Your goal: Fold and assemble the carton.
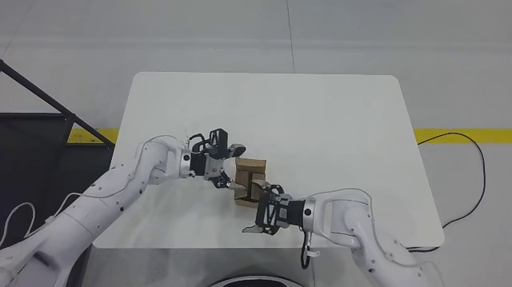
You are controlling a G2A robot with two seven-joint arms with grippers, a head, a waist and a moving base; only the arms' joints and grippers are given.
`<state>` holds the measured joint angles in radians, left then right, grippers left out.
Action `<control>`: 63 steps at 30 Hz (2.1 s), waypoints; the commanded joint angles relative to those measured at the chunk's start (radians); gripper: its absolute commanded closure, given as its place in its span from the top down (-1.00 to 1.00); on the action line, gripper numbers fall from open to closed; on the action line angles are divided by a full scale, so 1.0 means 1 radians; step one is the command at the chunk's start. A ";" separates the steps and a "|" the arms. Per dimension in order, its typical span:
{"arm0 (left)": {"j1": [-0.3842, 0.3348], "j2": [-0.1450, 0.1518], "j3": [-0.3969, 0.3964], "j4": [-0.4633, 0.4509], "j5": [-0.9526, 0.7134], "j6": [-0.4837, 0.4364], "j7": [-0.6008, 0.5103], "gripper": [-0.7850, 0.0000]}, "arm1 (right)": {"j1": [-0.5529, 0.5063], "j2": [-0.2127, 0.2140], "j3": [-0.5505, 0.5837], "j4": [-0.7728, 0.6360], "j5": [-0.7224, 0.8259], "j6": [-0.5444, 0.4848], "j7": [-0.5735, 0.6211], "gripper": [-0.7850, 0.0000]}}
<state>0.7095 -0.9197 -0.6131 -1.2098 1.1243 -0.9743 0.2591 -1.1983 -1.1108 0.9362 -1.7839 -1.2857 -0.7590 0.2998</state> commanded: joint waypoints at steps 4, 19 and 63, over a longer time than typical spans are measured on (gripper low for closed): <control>-0.002 -0.010 -0.005 0.002 -0.014 -0.007 -0.041 1.00 | 0.003 -0.002 -0.005 0.000 0.006 0.007 0.001 1.00; 0.000 -0.033 -0.028 0.002 -0.037 -0.036 -0.138 1.00 | 0.027 -0.008 -0.026 0.017 0.030 0.012 0.036 1.00; -0.006 -0.051 -0.024 -0.007 -0.081 -0.038 -0.262 1.00 | 0.063 -0.019 -0.054 0.052 0.073 0.024 0.081 1.00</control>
<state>0.7035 -0.9703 -0.6375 -1.2165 1.0431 -1.0123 -0.0034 -1.1345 -1.1299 0.8820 -1.7299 -1.2105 -0.7344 0.3830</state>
